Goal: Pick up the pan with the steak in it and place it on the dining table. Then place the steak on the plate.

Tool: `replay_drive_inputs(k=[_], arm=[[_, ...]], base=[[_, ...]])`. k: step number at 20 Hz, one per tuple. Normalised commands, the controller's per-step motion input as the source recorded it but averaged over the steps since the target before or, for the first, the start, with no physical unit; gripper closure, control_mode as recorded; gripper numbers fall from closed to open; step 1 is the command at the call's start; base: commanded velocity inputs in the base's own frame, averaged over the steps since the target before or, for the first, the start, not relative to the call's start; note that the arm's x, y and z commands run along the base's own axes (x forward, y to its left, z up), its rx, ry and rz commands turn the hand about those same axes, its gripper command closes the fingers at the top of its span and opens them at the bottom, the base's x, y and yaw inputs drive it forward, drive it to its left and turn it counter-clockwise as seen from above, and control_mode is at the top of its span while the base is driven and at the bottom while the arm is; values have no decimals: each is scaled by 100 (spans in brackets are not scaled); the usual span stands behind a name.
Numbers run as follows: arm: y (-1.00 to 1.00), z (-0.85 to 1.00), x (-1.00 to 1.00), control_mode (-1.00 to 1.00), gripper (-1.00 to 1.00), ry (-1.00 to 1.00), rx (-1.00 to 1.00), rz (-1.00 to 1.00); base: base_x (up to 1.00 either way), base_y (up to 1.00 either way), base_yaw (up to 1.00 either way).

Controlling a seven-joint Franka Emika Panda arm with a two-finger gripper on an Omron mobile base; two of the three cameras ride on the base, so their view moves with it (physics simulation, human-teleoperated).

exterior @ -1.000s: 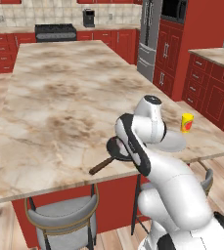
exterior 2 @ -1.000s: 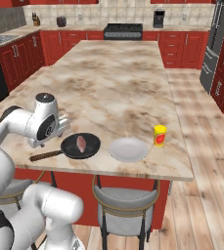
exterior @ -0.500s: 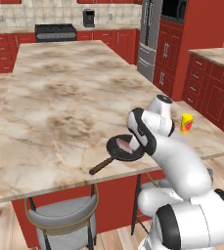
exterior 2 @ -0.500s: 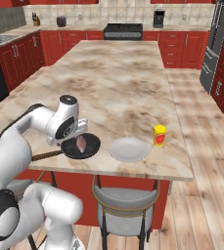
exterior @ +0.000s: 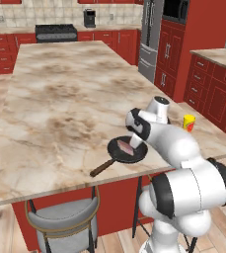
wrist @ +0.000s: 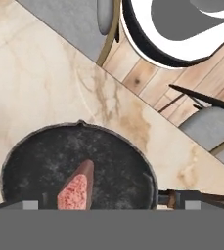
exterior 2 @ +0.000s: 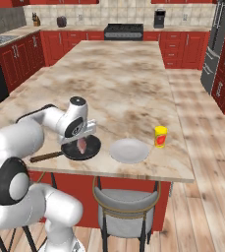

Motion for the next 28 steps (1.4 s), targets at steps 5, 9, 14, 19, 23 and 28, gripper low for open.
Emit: replay_drive_inputs(k=[5, 9, 14, 19, 23, 28], arm=[[28, -3, 50, -100, -100, 5, 0, -22], [29, -17, 65, -100, -100, 5, 0, -21], [22, -24, 47, -100, -100, 6, 0, -22], [20, -13, 24, -100, -100, 6, 4, -16], [39, -4, 4, -100, -100, 4, 5, -8], [35, -3, 14, -100, -100, 2, 3, -9]], base=[[0, 0, 0], [0, 0, 0], [0, 0, 0], [0, 0, 0], [0, 0, 0], [0, 0, 0]])
